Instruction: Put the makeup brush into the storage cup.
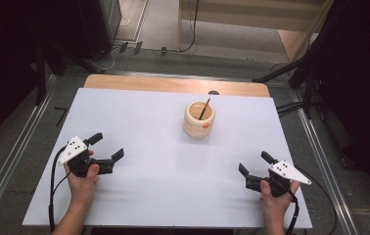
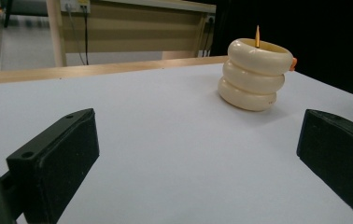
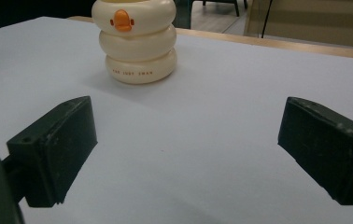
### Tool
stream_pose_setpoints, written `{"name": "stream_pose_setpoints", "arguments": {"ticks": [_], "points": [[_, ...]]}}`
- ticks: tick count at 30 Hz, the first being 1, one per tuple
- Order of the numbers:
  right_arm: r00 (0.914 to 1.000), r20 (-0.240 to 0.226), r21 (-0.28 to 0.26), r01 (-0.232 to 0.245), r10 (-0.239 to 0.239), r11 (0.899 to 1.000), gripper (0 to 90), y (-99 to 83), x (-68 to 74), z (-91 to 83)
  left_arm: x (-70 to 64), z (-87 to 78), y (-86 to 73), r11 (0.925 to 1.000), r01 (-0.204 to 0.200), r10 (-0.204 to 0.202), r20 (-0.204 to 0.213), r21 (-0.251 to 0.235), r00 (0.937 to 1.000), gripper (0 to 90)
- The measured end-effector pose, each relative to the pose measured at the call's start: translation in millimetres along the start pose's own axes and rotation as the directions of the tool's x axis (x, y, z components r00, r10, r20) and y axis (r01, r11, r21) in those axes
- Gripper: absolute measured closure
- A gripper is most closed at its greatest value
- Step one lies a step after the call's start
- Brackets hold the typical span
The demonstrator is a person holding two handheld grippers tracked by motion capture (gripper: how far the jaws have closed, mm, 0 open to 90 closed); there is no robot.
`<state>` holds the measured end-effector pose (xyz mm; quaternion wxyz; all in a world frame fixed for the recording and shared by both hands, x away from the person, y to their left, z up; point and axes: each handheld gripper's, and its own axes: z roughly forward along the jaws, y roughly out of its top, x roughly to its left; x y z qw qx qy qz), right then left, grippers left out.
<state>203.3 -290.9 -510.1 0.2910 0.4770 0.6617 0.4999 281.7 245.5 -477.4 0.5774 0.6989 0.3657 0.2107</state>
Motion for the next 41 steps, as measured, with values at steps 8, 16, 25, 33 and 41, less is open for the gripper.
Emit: {"name": "stream_pose_setpoints", "arguments": {"ticks": [8, 16, 25, 33, 41], "points": [[1.0000, 0.002, -0.001, 0.002, -0.002, 1.000, 4.7, 0.1, -0.3, -0.7, 2.3, -10.7, -3.4, 1.0000, 0.003, -0.003, -0.010, 0.000, 0.9999, 0.0], [1.0000, 0.006, -0.003, 0.002, -0.002, 1.000, 4.3, 0.0, 0.3, -0.9, 5.1, -21.0, -8.6, 1.0000, 0.005, -0.005, -0.024, 0.006, 0.9997, 0.0], [1.0000, -0.004, -0.014, -0.003, 0.003, 1.000, 3.2, 0.8, 0.2, -1.9, 8.9, -31.7, -13.6, 0.9999, 0.009, -0.008, -0.034, 0.011, 0.9994, 0.0], [1.0000, -0.007, -0.011, 0.000, 0.000, 1.000, 3.2, 0.6, 0.3, -1.5, 12.9, -41.7, -16.9, 0.9999, 0.013, -0.013, -0.047, 0.009, 0.9988, 0.0], [0.9996, -0.027, -0.021, 0.003, -0.003, 1.000, 1.8, 1.0, 1.8, -0.9, 17.8, -51.0, -17.1, 0.9998, 0.018, -0.019, -0.064, -0.009, 0.9978, 0.0]]}}
